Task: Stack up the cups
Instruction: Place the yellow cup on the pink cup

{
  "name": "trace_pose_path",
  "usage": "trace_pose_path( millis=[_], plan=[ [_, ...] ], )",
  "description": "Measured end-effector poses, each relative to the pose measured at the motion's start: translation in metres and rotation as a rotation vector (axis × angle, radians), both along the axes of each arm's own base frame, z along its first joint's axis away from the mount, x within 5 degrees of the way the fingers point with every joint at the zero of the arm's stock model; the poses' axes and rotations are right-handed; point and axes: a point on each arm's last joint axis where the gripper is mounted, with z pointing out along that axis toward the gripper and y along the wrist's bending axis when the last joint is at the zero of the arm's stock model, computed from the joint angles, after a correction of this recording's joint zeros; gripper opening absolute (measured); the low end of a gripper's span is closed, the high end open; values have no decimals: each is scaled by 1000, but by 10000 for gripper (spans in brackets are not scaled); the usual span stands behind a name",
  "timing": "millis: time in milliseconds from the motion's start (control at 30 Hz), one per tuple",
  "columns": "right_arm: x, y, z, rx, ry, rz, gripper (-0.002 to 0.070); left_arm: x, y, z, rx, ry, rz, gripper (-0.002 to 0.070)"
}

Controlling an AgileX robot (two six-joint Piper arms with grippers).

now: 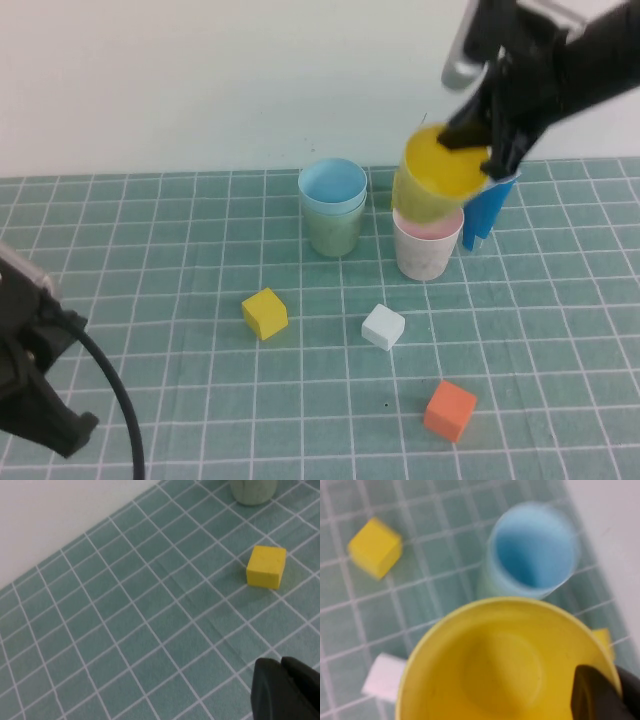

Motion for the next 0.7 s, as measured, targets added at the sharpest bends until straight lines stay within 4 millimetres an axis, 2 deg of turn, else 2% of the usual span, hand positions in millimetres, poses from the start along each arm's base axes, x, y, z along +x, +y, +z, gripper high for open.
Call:
trace_pose_path(
  millis=[67, 133, 367, 600, 700],
  plan=[
    [8, 2, 14, 16, -43, -12, 19, -1, 0, -8, 4, 13, 0, -2],
    [15, 3, 15, 13, -54, -21, 19, -1, 0, -14, 5, 17, 0, -2],
    [36, 5, -27, -81, 33, -21, 19, 0, 0, -18, -4, -15, 1, -2],
    [42, 5, -36, -95, 25, -31, 22, 1, 0, -16, -13, -36, 2, -2],
    [43, 5, -36, -95, 18, -31, 76, 2, 0, -15, -15, -42, 2, -2]
  ],
)
